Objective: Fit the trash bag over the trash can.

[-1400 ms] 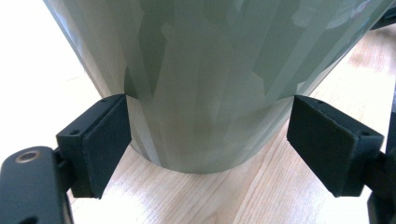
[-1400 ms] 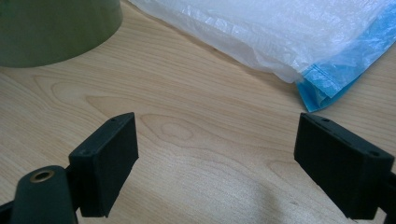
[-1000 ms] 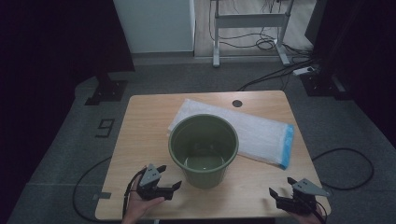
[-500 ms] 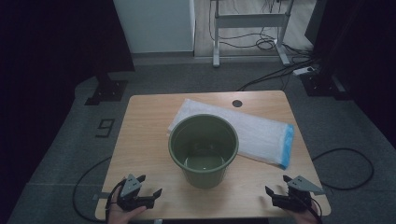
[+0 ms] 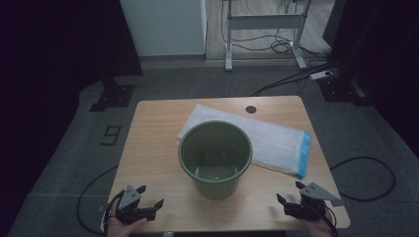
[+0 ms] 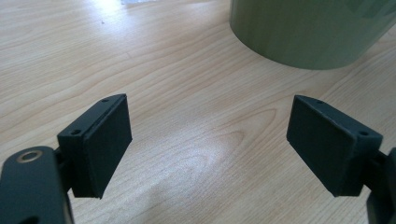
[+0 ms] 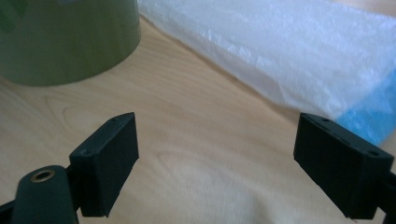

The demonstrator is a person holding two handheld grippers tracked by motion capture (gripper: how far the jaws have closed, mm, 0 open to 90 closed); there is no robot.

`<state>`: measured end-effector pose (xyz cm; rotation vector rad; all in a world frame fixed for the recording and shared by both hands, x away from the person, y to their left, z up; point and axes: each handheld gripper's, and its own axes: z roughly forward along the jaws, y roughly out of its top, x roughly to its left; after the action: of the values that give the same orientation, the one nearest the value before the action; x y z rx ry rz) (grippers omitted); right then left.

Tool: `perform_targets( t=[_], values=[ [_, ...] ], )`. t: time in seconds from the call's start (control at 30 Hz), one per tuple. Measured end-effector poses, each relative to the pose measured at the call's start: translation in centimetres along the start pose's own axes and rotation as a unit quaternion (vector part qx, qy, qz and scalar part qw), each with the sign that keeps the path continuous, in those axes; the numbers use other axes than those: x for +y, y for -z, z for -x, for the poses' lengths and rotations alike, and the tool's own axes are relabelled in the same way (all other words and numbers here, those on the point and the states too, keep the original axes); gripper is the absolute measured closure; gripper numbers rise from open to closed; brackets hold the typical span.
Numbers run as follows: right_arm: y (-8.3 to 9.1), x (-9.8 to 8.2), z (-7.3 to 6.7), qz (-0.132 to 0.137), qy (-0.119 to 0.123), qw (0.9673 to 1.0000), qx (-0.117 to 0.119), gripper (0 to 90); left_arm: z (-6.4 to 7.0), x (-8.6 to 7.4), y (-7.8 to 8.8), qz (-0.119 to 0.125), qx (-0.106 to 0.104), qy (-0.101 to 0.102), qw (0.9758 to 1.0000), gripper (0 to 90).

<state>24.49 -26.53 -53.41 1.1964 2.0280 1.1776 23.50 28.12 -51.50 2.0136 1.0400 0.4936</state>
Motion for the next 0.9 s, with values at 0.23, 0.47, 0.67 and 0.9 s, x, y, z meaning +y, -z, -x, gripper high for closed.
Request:
perform_targets(
  t=[0.23,0.47,0.67,0.9],
  values=[
    [-2.5,1.9,0.3,-0.009,0.018,0.9998,-0.001,13.8,0.0,-0.1,-0.9,-0.015,-0.008,-0.004,0.9999,13.9],
    [-6.5,4.5,0.5,-0.041,0.052,0.9978,0.006,15.5,-0.1,0.2,-1.5,-0.017,-0.018,-0.007,0.9997,13.9],
    [-10.2,6.0,0.2,-0.058,0.060,0.9965,0.009,16.1,-0.2,0.4,-2.3,-0.022,-0.027,-0.010,0.9993,13.9],
    [-13.2,6.7,-0.3,-0.084,0.071,0.9939,0.002,23.6,-0.1,0.0,-2.7,-0.033,-0.028,-0.011,0.9990,14.1]
  ],
)
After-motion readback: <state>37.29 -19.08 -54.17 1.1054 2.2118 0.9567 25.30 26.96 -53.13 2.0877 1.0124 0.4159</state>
